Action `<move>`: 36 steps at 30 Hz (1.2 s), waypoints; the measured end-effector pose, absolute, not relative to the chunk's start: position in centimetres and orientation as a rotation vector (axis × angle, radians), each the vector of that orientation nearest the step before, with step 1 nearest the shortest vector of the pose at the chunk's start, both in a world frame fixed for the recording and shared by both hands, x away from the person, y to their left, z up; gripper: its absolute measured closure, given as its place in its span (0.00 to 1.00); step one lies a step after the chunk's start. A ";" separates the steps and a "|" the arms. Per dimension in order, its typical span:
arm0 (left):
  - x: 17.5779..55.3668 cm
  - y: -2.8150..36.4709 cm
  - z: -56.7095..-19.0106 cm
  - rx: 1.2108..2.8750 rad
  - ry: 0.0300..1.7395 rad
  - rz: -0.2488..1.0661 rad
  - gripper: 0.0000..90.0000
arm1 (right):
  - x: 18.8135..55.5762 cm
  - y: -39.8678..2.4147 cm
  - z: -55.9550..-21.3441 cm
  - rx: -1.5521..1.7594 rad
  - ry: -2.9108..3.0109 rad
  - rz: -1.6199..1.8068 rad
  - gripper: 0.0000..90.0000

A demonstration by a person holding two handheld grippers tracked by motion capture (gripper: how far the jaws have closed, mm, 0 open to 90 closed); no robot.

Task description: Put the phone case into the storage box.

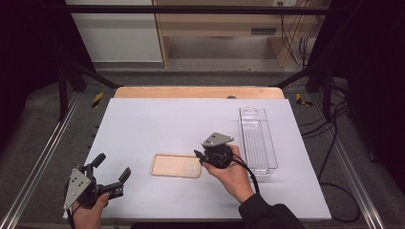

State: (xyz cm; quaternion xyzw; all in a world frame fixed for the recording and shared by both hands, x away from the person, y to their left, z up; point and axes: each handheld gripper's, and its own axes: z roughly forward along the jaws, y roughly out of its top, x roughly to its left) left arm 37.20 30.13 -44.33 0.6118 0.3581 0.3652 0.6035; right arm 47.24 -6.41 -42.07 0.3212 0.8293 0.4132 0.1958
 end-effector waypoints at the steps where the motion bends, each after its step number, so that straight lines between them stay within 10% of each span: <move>1: 37.2 30.1 -44.4 1.415 0.831 0.842 0.01 | 47.2 -6.0 -42.8 0.885 2.373 1.146 0.87; 9: 37.2 30.2 -44.4 1.411 0.831 0.840 0.01 | 47.3 -4.5 -45.2 0.864 2.521 1.075 1.00; 36: 37.3 30.0 -44.3 1.431 0.829 0.847 0.01 | 43.7 -7.1 -47.1 0.893 2.656 0.930 1.00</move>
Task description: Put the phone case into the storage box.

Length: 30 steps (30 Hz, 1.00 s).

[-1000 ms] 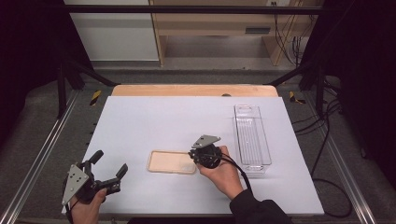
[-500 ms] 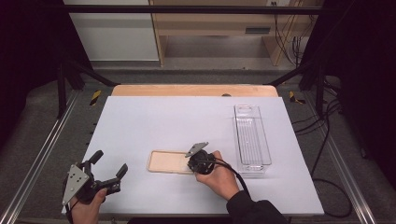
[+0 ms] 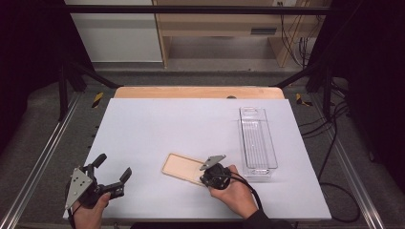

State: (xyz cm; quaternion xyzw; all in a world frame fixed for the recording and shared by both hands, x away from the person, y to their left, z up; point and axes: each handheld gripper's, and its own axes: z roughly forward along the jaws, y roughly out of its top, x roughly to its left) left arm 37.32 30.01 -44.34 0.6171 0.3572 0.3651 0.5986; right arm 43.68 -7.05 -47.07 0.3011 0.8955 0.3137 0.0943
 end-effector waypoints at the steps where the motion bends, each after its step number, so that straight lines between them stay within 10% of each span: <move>1: 37.3 30.0 -44.3 1.431 0.829 0.848 0.01 | 43.3 -7.4 -47.1 0.908 2.649 0.937 1.00; 22: 37.1 30.0 -44.3 1.429 0.831 0.848 0.02 | 41.2 -11.7 -45.8 0.923 2.488 1.218 0.91; 30: 37.1 29.8 -44.1 1.434 0.811 0.841 0.01 | 41.8 -10.9 -43.9 0.865 2.358 1.275 0.29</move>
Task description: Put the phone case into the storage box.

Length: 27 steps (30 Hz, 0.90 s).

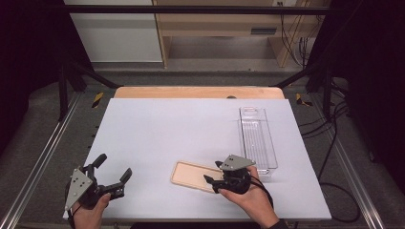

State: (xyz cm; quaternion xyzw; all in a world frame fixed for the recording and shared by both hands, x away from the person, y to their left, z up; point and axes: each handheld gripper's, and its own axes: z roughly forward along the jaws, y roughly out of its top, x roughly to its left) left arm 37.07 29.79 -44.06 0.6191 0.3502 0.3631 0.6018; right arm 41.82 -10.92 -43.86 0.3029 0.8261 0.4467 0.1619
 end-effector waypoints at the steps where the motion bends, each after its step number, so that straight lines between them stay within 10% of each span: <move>1: 37.1 29.7 -44.1 1.440 0.810 0.844 0.01 | 42.0 -10.6 -43.8 0.853 2.357 1.252 0.18; 27: 37.5 29.1 -44.4 1.494 0.799 0.830 0.01 | 44.5 -10.0 -44.8 0.835 2.512 1.216 0.07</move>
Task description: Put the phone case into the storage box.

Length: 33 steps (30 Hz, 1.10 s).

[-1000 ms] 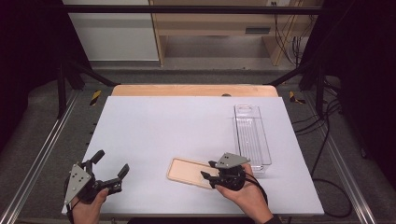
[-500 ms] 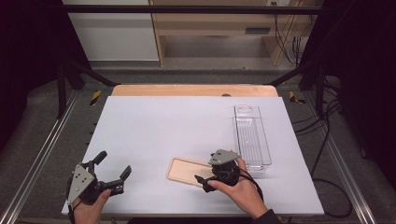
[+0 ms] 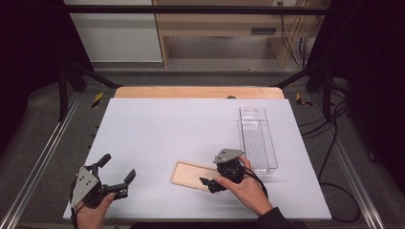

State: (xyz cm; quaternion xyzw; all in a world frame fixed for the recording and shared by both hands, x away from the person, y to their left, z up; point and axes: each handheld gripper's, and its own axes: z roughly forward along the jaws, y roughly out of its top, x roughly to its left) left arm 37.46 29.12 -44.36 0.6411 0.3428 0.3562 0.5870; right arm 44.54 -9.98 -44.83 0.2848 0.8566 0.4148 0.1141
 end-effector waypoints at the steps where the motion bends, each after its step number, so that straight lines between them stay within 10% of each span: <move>1: 37.5 29.1 -44.4 1.494 0.800 0.826 0.01 | 44.6 -10.0 -44.9 0.832 2.515 1.223 0.07; 33: 37.5 29.6 -45.3 1.491 0.855 0.806 0.01 | 44.3 -8.3 -48.6 0.687 2.680 1.027 0.08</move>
